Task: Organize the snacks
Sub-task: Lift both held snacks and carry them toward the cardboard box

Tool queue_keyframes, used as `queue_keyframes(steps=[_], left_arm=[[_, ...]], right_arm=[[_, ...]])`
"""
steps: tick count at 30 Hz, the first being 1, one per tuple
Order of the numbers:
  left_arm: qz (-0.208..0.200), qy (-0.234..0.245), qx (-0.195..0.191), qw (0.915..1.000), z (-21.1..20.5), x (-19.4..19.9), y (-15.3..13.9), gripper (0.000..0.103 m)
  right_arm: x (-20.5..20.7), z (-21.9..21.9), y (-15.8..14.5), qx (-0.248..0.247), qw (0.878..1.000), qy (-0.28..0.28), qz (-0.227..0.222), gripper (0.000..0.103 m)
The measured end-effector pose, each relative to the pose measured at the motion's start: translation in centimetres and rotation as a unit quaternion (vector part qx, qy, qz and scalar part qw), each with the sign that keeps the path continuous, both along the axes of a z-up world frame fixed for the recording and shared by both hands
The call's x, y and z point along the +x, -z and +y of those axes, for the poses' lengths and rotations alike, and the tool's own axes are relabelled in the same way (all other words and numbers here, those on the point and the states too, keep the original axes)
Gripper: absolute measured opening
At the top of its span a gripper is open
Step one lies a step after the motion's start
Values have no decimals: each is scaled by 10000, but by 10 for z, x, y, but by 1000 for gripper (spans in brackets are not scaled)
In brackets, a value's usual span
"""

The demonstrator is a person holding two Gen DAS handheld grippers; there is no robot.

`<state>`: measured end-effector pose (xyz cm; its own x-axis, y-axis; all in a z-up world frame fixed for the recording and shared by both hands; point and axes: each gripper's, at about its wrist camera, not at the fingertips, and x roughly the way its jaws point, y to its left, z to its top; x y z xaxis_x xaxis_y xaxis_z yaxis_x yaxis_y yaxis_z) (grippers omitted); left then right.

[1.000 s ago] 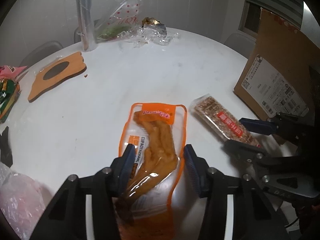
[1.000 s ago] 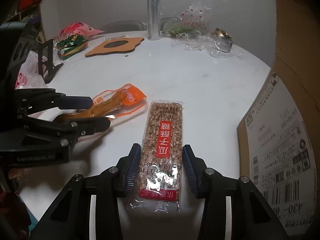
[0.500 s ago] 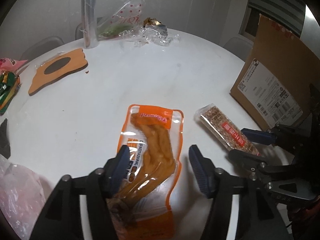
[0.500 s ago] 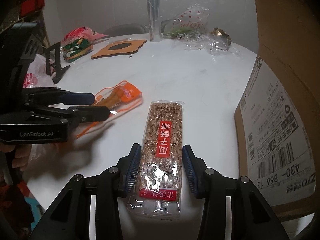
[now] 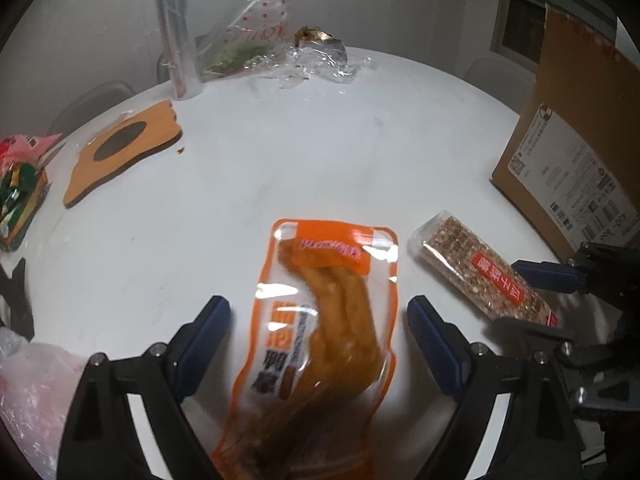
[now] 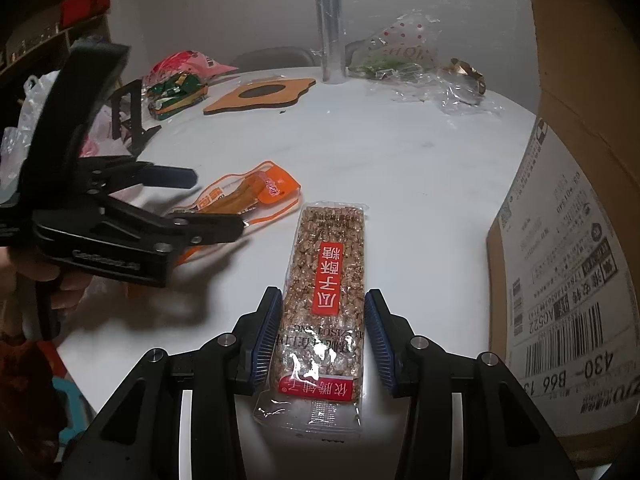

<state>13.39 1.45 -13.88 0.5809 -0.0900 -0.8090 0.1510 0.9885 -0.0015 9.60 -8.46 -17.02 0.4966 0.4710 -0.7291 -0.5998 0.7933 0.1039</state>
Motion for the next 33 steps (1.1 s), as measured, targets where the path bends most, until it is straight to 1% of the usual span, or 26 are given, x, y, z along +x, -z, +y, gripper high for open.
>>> queue_keyframes(steps=[2, 4, 6, 10, 12, 16, 19, 24, 27, 33], left_arm=[[55, 19, 111, 9999, -5, 5, 3, 88], [50, 33, 11, 10000, -5, 7, 4, 80], [17, -5, 15, 10000, -5, 7, 3, 73], [25, 66, 13, 10000, -6, 5, 4, 72], [20, 28, 7, 10000, -6, 5, 3, 72], [-82, 34, -133, 9999, -6, -1, -2, 72], [-236, 11, -162, 9996, -4, -7, -11, 72], [-516, -103, -364, 9980, 1, -18, -29, 72], [-710, -141, -362, 9967, 0, -24, -40, 72], [-952, -151, -477, 9942, -1, -33, -55, 71]], right_arm=[[0, 0, 0, 13, 10000, -41, 14, 39], [0, 0, 0, 1, 10000, -90, 6, 39], [-1, 1, 0, 2, 9999, -126, 9, 39], [0, 2, 0, -2, 9999, -155, 19, 39], [0, 2, 0, 14, 9999, -157, 35, 39], [-3, 3, -1, 1, 9999, -141, 16, 38], [-7, 4, -4, 38, 9999, -143, -9, 38], [-12, 3, -14, 89, 9999, -61, -130, 38], [-15, 3, -23, 133, 9996, -20, -253, 38], [-24, 5, -40, 168, 9987, 14, -491, 38]])
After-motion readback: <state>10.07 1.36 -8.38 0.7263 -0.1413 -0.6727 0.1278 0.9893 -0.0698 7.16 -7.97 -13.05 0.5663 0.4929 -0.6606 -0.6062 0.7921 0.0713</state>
